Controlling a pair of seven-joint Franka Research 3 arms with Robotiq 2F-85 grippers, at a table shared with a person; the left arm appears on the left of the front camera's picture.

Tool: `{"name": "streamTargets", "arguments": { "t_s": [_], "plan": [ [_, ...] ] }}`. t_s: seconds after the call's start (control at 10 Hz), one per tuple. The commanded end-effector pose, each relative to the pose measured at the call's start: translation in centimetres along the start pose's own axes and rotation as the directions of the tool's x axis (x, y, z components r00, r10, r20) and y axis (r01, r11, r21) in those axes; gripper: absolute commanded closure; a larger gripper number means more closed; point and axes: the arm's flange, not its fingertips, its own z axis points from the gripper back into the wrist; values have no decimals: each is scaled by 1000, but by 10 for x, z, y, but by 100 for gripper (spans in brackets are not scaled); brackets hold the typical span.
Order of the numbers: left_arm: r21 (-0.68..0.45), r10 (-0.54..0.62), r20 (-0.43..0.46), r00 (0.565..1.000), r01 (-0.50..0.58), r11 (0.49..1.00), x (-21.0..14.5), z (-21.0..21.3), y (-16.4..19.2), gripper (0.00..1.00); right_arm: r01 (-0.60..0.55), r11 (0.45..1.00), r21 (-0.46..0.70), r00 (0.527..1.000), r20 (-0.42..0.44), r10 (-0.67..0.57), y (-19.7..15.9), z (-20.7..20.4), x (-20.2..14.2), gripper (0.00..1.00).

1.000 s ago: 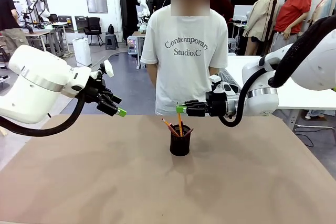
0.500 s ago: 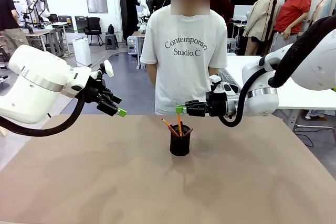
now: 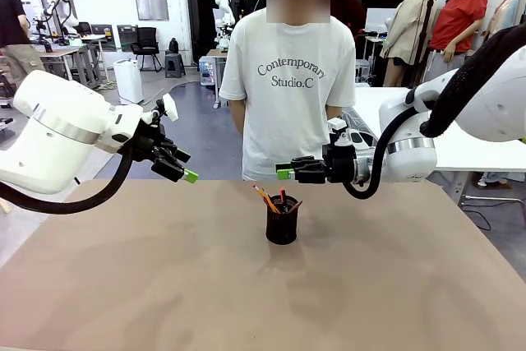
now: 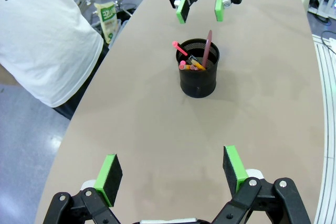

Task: Place the pens into the pen holder.
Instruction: Pick up a writing instrument from the table and place it into the Pen holder.

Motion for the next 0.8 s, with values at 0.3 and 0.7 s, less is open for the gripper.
{"name": "streamTargets", "arguments": {
  "t_s": [0.3, 0.7],
  "plan": [
    [7, 6, -3, 1000, -6, 1000, 0, 2, 0, 0, 5, 1000, 7, 1000, -24, -5, 1, 0, 2, 0],
    [7, 6, -3, 1000, -6, 1000, 0, 2, 0, 0, 4, 1000, 9, 999, -34, -4, 2, 0, 1, 0]
  ]
}}
